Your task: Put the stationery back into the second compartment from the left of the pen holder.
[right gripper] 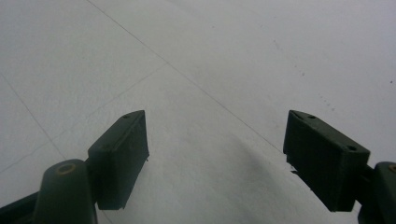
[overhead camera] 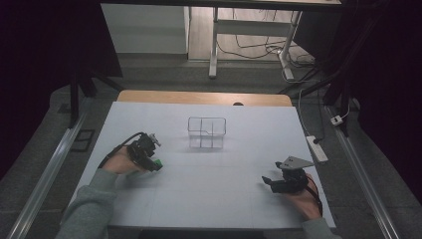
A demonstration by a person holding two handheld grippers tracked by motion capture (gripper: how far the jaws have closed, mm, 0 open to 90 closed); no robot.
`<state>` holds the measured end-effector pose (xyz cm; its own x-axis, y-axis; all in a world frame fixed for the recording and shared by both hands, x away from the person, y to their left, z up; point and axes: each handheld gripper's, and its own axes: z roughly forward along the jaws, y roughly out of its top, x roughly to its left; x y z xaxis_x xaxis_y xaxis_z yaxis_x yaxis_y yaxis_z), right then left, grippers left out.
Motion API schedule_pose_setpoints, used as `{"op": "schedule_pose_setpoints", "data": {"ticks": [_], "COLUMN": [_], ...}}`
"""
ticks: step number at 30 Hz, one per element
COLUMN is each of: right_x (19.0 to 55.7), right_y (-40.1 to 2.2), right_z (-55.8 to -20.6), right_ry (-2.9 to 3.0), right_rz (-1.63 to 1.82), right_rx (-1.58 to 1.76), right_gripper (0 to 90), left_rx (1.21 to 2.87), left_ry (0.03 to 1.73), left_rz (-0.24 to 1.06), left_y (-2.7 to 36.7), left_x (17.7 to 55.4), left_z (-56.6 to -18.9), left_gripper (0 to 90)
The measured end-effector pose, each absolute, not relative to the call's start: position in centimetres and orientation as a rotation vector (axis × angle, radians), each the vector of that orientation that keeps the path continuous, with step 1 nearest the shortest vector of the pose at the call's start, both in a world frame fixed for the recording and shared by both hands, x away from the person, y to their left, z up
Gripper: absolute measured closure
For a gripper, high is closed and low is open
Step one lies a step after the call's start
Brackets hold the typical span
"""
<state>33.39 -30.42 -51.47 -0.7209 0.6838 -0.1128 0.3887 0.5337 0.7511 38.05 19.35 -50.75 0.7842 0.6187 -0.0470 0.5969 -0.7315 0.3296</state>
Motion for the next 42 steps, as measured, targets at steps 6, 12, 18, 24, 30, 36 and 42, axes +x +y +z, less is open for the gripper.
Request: {"op": "schedule_pose_setpoints", "data": {"ticks": [6,12,18,24,30,36,42], "right_x": [33.4,33.4,33.3,33.3,33.3,33.3,33.3], "right_y": [-30.5,-30.5,-30.4,-30.5,-30.6,-30.7,-30.6], "right_z": [-51.5,-51.5,-51.5,-51.4,-51.4,-51.4,-51.4], "right_ry": [2.379,2.384,2.384,2.377,2.377,2.372,2.374], "right_rz": [1.021,1.012,1.01,1.017,1.013,1.021,1.017], "right_rx": [0.879,0.878,0.879,0.881,0.882,0.884,0.885], "right_gripper": [22.0,22.0,21.9,22.0,22.0,22.0,22.0], "left_rx": [2.674,2.694,2.719,2.736,2.685,2.597,2.518], "left_ry": [0.928,0.89,0.881,0.852,0.918,0.941,0.925], "left_rz": [0.081,0.101,0.098,0.115,0.201,0.22,0.243], "left_y": [19.0,18.9,18.4,18.3,19.1,20.0,20.6], "left_x": [38.2,37.9,37.7,37.6,37.8,37.5,37.2], "left_z": [-51.4,-51.2,-51.0,-51.0,-50.5,-49.2,-47.8], "left_gripper": [36.5,51.8,66.7,66.9,66.9,67.0,67.0]}}
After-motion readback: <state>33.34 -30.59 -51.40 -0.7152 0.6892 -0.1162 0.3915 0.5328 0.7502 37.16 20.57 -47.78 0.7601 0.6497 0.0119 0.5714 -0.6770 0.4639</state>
